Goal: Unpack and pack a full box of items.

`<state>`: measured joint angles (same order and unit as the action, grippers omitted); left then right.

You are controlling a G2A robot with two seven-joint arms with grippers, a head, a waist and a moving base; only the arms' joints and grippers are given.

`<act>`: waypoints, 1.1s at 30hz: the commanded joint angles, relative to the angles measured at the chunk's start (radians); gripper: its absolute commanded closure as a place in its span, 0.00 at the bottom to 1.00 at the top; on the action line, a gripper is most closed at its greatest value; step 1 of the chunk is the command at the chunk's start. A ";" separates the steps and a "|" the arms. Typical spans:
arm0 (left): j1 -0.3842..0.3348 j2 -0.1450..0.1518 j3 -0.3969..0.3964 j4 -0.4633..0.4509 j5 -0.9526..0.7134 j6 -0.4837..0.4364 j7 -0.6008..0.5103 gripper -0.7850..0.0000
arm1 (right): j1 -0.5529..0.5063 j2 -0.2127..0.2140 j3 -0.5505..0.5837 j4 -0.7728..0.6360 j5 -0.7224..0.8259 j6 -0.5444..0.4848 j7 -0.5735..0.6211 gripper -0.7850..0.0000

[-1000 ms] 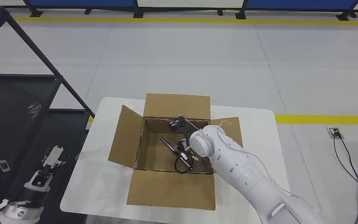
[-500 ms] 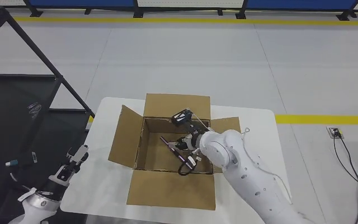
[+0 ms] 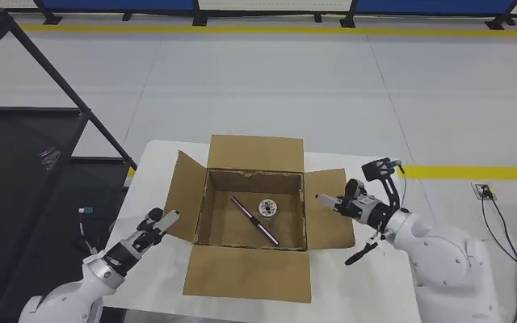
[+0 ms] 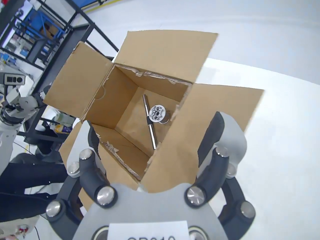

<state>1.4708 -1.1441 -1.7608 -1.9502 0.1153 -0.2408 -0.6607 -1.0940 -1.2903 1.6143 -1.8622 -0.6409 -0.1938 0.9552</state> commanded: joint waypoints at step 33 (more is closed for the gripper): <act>-0.183 0.000 0.293 0.142 0.088 0.091 0.002 0.00 | 0.315 0.106 -0.329 0.395 0.601 -0.355 0.306 0.00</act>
<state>1.2901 -1.1438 -1.4704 -1.8118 0.2041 -0.1508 -0.6654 -0.7917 -1.1815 1.3161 -1.4738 -0.0041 -0.5385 1.2798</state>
